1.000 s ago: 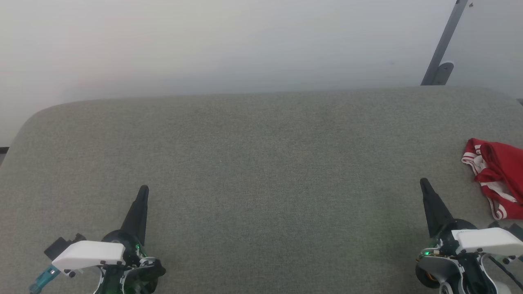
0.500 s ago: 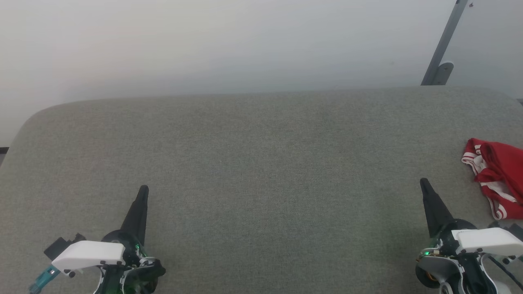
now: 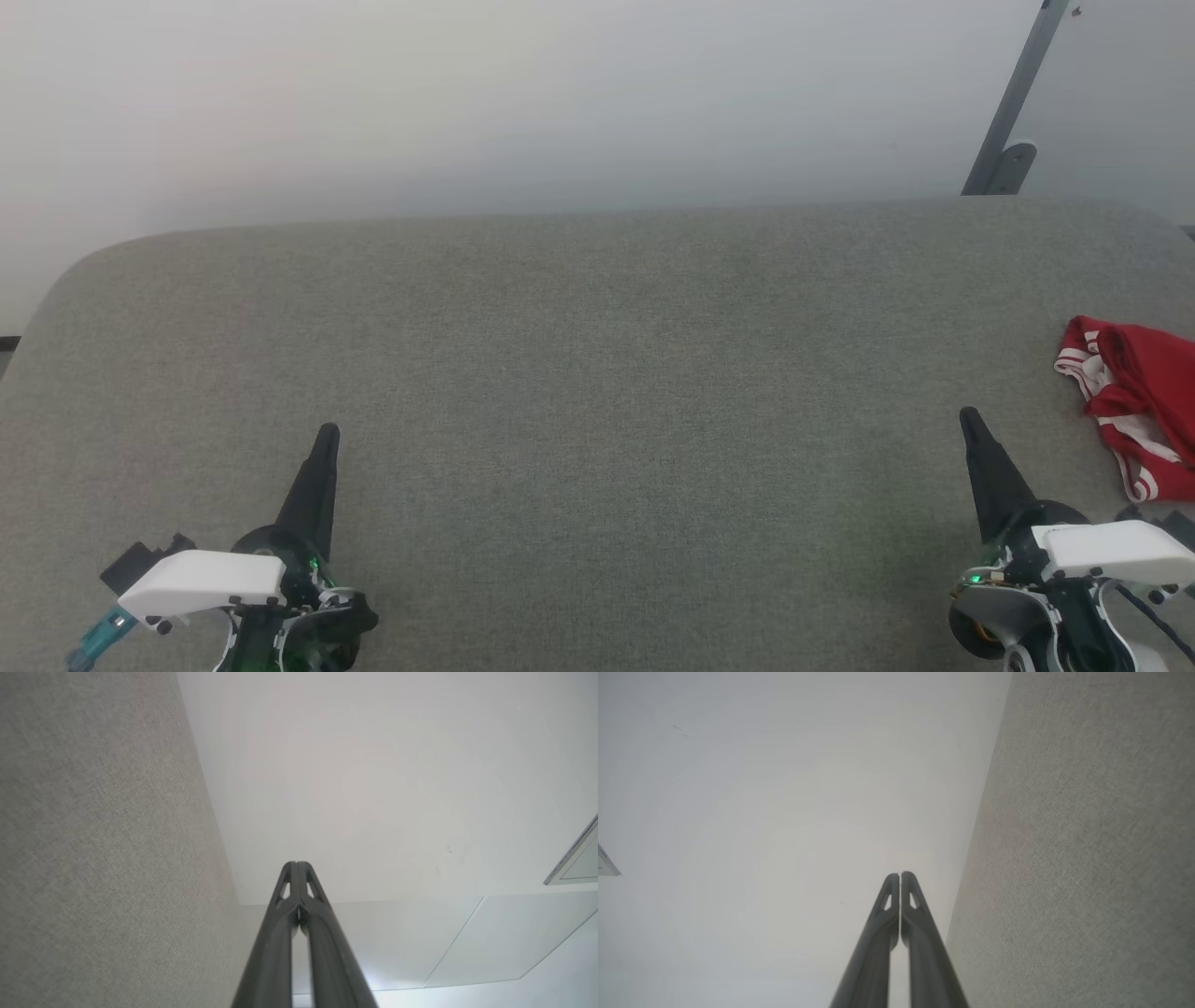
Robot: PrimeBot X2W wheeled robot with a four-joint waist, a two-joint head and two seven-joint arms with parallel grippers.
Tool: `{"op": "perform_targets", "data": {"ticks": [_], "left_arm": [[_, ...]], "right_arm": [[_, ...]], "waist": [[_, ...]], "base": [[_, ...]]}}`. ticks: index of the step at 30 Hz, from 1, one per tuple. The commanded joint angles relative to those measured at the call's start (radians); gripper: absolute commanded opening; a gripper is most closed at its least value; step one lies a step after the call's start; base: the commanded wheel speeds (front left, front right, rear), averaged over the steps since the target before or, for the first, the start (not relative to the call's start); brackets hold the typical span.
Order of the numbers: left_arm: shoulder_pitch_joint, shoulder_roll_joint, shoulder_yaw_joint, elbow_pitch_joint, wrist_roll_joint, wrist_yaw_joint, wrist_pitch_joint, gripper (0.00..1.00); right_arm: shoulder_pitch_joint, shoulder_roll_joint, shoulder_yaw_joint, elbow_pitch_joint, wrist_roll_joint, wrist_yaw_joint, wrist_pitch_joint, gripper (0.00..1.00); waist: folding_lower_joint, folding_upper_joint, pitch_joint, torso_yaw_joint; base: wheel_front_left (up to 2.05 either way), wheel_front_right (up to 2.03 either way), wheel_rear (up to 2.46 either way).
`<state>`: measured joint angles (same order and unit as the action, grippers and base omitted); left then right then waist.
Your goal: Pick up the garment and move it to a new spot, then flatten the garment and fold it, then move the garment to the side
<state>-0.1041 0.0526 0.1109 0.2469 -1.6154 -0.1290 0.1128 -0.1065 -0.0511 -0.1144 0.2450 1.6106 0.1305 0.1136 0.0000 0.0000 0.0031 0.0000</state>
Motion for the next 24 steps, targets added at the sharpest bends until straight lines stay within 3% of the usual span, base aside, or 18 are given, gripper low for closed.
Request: {"op": "perform_targets", "data": {"ticks": [1,24], "left_arm": [[-0.011,-0.003,0.004,-0.001,0.003,-0.003,0.004,0.00],[-0.012,-0.003,0.004,-0.001,0.004,-0.003,0.005,0.00]], "right_arm": [[-0.006,0.004,0.000,0.002,0.004,0.000,0.003,0.00],[-0.006,0.004,0.000,0.002,0.004,0.000,0.002,0.00]], "waist": [[0.0000,0.0000,0.000,0.000],[0.0000,0.0000,0.000,0.000]], "base": [[0.00,0.00,0.00],[0.00,0.00,0.00]]}}
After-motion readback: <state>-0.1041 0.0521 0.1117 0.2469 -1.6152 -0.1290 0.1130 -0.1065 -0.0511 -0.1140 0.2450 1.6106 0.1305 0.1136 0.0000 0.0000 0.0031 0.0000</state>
